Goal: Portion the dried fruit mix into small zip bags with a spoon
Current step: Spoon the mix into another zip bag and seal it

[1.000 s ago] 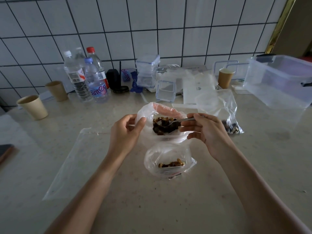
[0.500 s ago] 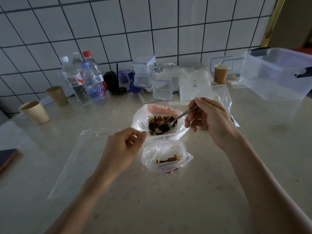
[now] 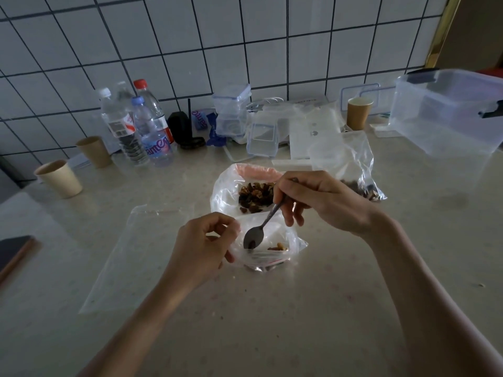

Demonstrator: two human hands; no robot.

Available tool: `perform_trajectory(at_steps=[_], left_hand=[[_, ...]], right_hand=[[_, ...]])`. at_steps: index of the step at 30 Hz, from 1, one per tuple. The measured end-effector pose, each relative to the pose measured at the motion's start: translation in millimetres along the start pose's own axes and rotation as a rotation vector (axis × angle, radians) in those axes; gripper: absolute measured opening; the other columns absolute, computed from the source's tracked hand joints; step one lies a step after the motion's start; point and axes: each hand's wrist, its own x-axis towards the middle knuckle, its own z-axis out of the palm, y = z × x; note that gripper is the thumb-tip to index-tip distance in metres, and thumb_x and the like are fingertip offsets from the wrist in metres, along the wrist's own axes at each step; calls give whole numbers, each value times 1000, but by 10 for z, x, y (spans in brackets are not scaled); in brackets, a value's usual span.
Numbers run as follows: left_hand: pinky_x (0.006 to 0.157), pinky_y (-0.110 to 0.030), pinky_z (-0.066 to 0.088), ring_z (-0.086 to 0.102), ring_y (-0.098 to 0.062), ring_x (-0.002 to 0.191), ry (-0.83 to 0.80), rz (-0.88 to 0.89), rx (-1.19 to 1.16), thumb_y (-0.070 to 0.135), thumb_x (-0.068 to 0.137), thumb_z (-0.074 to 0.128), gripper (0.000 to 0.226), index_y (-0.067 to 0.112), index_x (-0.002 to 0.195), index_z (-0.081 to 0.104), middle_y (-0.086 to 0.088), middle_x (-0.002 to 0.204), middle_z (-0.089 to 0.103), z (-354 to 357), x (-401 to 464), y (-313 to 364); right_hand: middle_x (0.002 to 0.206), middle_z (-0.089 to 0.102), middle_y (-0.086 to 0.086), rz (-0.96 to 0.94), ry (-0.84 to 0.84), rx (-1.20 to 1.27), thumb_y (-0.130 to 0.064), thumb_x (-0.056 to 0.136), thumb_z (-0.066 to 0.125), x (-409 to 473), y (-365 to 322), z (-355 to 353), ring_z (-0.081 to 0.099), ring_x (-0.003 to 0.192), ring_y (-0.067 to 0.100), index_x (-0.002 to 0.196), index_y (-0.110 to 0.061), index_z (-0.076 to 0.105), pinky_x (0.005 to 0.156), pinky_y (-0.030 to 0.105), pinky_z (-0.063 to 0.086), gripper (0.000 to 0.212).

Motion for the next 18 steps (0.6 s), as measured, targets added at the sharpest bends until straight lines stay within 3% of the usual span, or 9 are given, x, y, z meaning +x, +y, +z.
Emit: perform_trajectory(at_steps=[9,14,18], left_hand=[[52,-12,47,69,-9,51,63,92,102,35,97,71,12,28,87,75,11,69,73,-84,-8,-60],[55,-16,50,67,-8,52,123,156,100,44,94,71,18,30,83,72,12,66,71,-214,123,-22],[64,-22,49,65,-5,68,284,170,186,48,90,74,26,23,92,66,11,80,69,-282,385,-28]], right_hand=[[77,66,15,-33,108,104,-16,112,37,24,50,-33,64,71,28,99,3,61,59,38,49,33],[67,63,11,73,417,395,-22,112,40,84,127,-10,62,65,32,94,-4,62,49,32,45,33],[66,66,11,224,621,439,-26,112,43,123,219,0,67,60,26,95,-5,62,48,32,47,33]])
